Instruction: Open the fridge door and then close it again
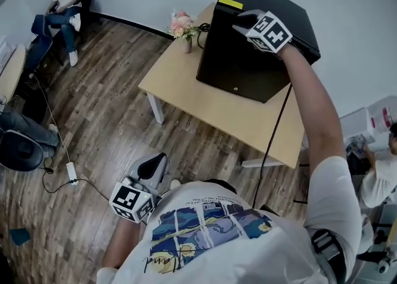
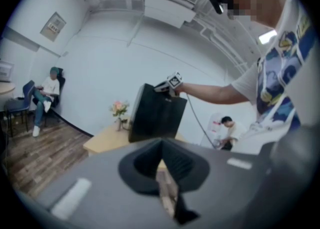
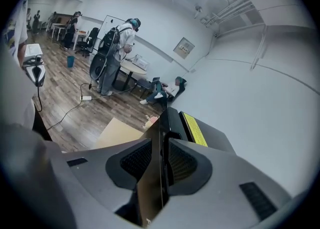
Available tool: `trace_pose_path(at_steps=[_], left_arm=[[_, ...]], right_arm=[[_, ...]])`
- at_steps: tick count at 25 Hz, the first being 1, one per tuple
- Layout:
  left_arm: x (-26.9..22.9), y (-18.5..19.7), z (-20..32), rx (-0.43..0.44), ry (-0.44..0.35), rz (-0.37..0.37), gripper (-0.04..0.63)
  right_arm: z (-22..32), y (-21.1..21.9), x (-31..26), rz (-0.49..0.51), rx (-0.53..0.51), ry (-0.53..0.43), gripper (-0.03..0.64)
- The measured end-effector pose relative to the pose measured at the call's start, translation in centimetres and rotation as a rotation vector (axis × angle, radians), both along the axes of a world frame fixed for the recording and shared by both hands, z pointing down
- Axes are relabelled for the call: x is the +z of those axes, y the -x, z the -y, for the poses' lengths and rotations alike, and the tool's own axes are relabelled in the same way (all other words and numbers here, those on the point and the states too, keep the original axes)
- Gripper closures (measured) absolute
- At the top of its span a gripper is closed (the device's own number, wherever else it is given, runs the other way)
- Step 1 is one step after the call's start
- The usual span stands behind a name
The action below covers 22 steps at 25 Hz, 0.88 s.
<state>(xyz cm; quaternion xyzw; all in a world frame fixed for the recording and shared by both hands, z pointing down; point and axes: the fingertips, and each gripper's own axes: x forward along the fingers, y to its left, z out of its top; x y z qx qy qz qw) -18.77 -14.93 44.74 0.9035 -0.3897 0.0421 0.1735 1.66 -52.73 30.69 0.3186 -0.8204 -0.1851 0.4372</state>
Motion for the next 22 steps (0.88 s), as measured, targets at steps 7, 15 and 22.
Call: trace_pose_path(at_steps=[7,15,22], left_arm=[[0.9,1.0,-0.2,0.015,0.02,-0.007,0.586],[1.2,0.6,-0.3,0.053,0.022,-0.005,0.586],[1.2,1.0,-0.7,0.053,0.019,-0.009,0.586]], right_arm=[[0.8,0.2,1.1,-0.099,0.044,0.0,0.538],[1.2,0.0,0.9,-0.065,0.091,0.037,0.557],[1.2,0.3,0.8,-0.058,0.096,0.057,0.563]])
